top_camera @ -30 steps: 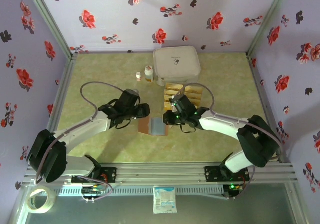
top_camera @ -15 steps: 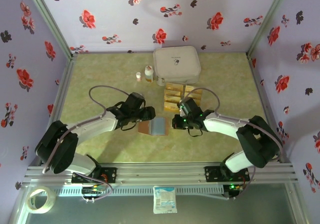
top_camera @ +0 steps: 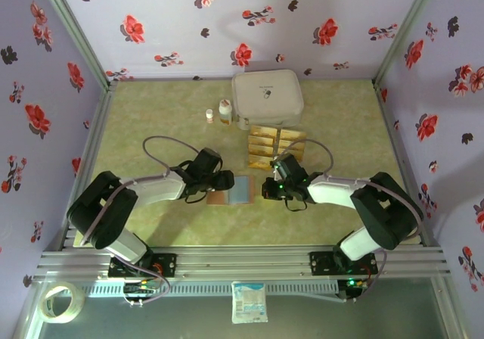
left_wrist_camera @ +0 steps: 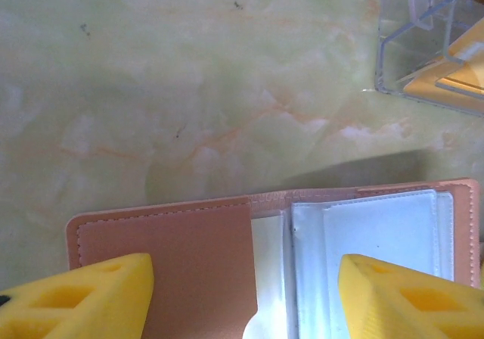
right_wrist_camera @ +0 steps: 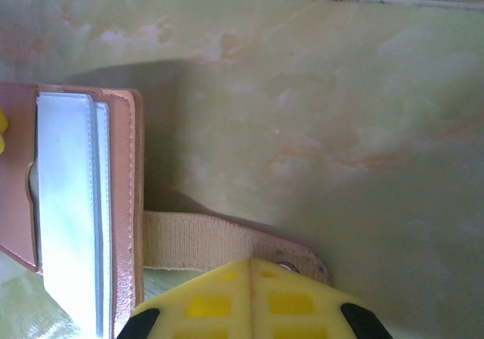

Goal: Put the credit cards into the card holder
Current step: Open the card holder at the center of the table.

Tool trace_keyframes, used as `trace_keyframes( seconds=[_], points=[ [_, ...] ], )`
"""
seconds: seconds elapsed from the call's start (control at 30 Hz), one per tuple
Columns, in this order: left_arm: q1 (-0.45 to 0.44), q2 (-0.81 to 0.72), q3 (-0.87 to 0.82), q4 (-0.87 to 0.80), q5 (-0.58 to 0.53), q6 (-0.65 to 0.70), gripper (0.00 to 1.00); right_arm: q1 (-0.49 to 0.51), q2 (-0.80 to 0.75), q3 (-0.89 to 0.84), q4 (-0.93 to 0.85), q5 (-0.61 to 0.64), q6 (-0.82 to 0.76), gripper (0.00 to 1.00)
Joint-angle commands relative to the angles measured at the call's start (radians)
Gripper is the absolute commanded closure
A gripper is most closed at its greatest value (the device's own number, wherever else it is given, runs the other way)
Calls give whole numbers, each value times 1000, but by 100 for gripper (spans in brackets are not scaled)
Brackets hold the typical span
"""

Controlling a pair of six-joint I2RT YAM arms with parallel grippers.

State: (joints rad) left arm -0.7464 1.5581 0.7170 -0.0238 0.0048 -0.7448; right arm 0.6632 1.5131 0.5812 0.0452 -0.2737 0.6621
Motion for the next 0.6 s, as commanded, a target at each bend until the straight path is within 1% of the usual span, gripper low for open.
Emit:
trace_keyframes(
  seconds=[0.0, 0.17, 0.3, 0.4, 0.43, 0.57],
  points=[
    [-4, 14, -10, 37, 22, 47, 34, -7, 19, -36, -18, 29, 30, 97],
    [-4, -26, -10, 25, 42, 63, 34, -7, -43, -42, -44, 42, 56, 97],
    [-4, -78, 20, -27, 52, 82, 33, -7, -139, -38, -86, 57, 79, 92],
    [-4, -123, 47, -66, 55, 81, 32, -7, -222, -24, -139, 69, 88, 81],
    [-4, -137, 54, -81, 53, 77, 30, -5, -249, -16, -161, 73, 88, 74],
    [-4, -185, 74, -123, 41, 39, 25, -5, -333, 25, -243, 86, 81, 54]
  ],
)
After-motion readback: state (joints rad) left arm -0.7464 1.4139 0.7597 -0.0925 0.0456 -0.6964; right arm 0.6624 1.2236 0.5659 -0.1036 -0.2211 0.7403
